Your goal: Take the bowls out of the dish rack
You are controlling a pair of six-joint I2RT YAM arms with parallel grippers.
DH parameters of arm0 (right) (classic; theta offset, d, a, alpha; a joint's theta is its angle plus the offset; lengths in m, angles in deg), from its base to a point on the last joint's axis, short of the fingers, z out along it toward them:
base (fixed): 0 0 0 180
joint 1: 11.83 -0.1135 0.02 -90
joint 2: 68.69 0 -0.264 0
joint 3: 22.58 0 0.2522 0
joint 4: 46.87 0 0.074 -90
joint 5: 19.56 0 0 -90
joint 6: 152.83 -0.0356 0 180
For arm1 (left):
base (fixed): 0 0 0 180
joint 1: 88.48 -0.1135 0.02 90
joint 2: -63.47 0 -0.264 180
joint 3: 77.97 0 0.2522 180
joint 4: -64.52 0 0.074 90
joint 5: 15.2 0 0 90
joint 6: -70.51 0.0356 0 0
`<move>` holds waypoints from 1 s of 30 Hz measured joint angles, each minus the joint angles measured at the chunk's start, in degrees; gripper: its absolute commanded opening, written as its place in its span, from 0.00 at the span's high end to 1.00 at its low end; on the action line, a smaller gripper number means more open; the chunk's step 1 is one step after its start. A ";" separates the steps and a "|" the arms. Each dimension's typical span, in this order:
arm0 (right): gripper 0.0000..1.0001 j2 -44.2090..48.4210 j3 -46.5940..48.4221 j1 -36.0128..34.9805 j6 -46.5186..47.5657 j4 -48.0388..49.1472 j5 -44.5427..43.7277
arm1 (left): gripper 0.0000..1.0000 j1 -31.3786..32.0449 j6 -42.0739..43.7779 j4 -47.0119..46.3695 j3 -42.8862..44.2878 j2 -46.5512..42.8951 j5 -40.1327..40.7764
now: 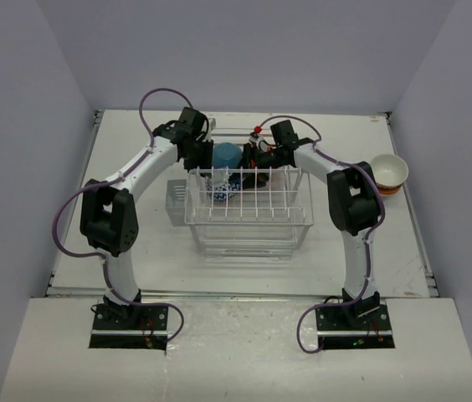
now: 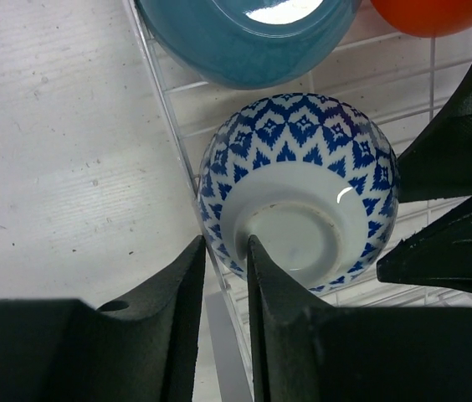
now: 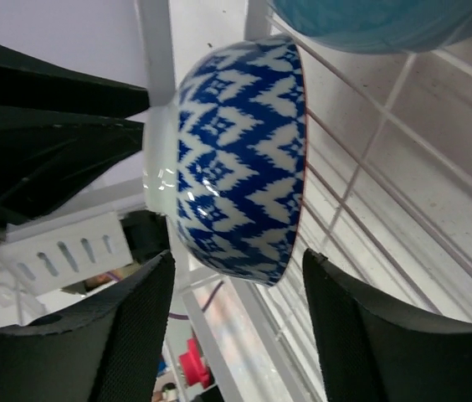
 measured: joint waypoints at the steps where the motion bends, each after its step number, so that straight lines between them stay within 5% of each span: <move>1: 0.41 -0.04 0.00 -0.02 -0.59 0.92 0.52 | 0.74 0.00 0.02 0.00 0.00 0.00 0.07; 12: 0.65 -0.81 -0.04 -0.22 -9.05 9.92 5.11 | 0.74 -0.39 1.40 0.17 0.55 0.00 0.70; 20: 0.65 -2.64 1.29 -1.40 -18.67 19.65 9.86 | 0.74 -0.57 2.38 1.09 0.70 0.57 0.81; 23: 0.71 -4.17 2.47 -2.19 -21.68 22.16 11.45 | 0.74 -0.57 2.86 1.81 0.68 1.66 0.79; 27: 1.00 -5.95 4.42 -3.23 -25.31 24.65 13.38 | 0.74 -0.57 3.08 2.32 0.68 2.58 0.63; 30: 1.00 -6.01 4.48 -3.21 -26.23 25.53 14.01 | 0.70 -0.66 3.30 2.58 0.68 2.60 0.66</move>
